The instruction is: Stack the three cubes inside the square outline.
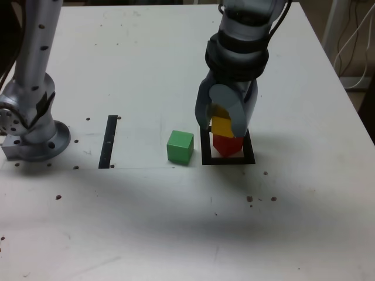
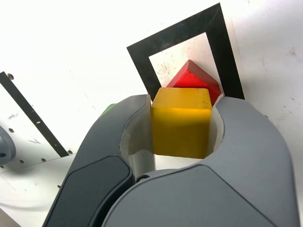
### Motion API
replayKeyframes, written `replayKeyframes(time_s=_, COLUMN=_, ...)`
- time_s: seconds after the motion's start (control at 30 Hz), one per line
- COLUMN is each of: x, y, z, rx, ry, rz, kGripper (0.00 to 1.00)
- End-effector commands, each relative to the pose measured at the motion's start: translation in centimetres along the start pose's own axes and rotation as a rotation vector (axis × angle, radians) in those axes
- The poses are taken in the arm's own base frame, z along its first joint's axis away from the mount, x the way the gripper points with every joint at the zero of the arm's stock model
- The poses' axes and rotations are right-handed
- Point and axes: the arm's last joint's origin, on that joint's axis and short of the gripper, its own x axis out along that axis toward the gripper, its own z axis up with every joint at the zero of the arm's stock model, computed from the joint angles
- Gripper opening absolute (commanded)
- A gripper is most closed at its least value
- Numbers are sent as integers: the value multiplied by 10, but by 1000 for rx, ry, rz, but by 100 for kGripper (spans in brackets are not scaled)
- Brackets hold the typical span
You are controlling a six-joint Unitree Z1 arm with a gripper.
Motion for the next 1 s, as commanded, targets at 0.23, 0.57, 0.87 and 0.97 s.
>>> replayKeyframes(time_s=0.23, x=5, y=3, z=2, rx=2, ry=9, rz=-10, kGripper=32)
replayKeyframes(time_s=0.57, x=4, y=3, z=7, rx=4, ry=-17, rz=-21, kGripper=34)
replayKeyframes(time_s=0.87, x=7, y=3, z=8, rx=3, ry=-17, rz=-22, kGripper=44)
replayKeyframes(time_s=0.97, x=8, y=4, z=7, rx=1, ry=-8, rz=-22, kGripper=61)
